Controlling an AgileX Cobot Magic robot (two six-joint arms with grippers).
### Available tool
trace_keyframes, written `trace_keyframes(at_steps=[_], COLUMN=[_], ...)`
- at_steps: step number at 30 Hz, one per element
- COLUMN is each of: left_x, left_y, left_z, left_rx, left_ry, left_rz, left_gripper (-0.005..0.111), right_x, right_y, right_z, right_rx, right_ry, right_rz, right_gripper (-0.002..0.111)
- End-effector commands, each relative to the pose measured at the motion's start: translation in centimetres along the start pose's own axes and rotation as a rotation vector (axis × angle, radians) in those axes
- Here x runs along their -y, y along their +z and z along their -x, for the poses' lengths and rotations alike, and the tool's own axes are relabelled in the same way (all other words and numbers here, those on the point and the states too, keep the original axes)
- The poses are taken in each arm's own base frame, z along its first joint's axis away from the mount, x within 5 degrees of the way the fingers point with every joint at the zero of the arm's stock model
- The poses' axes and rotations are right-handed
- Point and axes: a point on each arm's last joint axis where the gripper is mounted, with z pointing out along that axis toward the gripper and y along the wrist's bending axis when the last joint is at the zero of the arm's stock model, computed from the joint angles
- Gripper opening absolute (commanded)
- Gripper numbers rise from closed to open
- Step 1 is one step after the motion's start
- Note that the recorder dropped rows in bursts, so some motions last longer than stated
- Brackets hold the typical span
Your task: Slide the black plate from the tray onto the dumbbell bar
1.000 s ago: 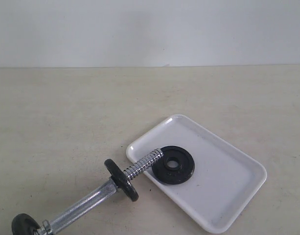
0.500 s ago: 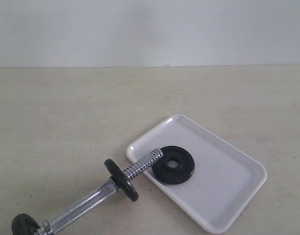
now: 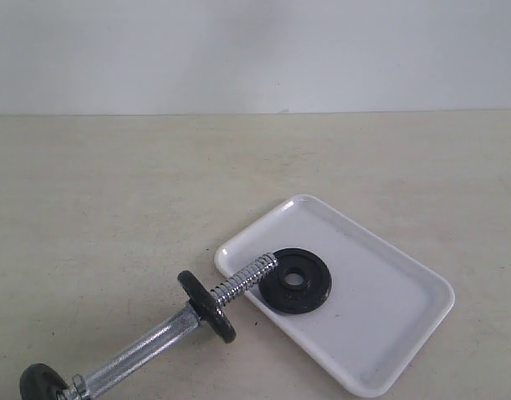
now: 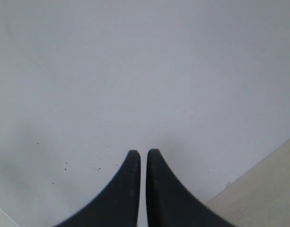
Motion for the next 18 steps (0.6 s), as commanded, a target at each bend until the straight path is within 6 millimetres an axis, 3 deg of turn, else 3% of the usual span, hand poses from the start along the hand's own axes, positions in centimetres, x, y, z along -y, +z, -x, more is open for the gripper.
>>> trace_keyframes(at_steps=[1,11,13,16,18], left_x=[0.5,0.6,0.7,1.3,1.6], left_y=[0.1,0.1,0.2,0.7,2.1], left_z=[0.7,0.5,0.6,1.9,2.3], left_rx=[0.019,-0.008,-0.020,-0.035,-0.099], left_ry=[-0.001,-0.060,-0.027,0.043,0.084], left_rz=[-0.030,-0.047,-0.043,-0.034,-0.041], left_gripper=[0.004,0.004,0.004,0.004,0.004], right_x=[-0.1,-0.1,-0.4,-3.6,-5.3], right_y=[0.0,0.0,0.0,0.2,0.1], right_z=[0.1,0.1,-0.1,2.0,3.5], right_rx=[0.010,0.008,-0.026,-0.020,-0.010], right_ry=[0.066,0.126,-0.003,-0.279,-0.400], right_rz=[0.009,0.011,0.026,0.099,0.095], right_gripper=[0.001,0.001,0.001,0.001,0.001])
